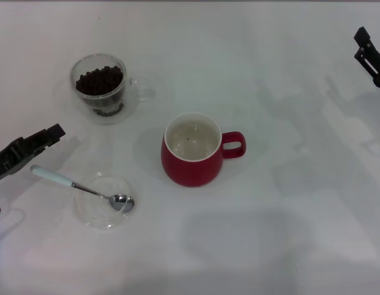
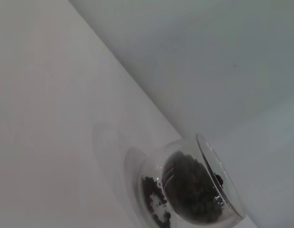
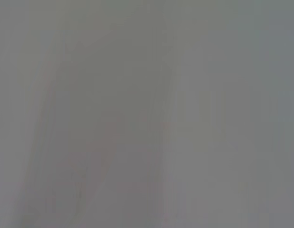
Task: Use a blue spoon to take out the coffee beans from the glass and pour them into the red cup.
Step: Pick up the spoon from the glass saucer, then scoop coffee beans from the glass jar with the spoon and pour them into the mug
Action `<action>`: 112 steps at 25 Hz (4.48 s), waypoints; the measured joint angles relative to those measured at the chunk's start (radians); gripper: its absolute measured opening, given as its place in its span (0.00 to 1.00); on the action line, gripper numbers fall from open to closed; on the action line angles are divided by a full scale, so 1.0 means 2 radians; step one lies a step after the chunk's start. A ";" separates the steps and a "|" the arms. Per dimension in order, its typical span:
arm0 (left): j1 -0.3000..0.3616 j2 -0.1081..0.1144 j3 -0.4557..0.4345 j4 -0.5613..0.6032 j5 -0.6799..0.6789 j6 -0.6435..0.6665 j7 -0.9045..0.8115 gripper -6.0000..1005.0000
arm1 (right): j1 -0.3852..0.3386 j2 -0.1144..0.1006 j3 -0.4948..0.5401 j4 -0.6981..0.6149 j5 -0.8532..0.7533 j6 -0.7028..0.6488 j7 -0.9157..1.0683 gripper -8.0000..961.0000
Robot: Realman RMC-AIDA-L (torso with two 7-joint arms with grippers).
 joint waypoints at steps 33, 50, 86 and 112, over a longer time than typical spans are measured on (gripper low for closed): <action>0.044 0.000 0.002 -0.003 0.005 0.025 0.033 0.70 | 0.004 0.000 0.000 -0.011 0.000 0.012 0.000 0.91; 0.061 -0.013 -0.001 -0.002 0.001 0.034 0.037 0.70 | 0.016 0.000 -0.001 -0.011 -0.001 0.020 0.000 0.91; 0.051 0.036 -0.004 -0.015 -0.056 0.159 -0.017 0.13 | 0.024 0.000 -0.001 -0.011 0.000 0.029 0.000 0.91; -0.162 0.041 0.015 -0.100 -0.026 0.018 0.080 0.13 | 0.016 0.001 -0.004 -0.018 0.000 0.031 0.001 0.91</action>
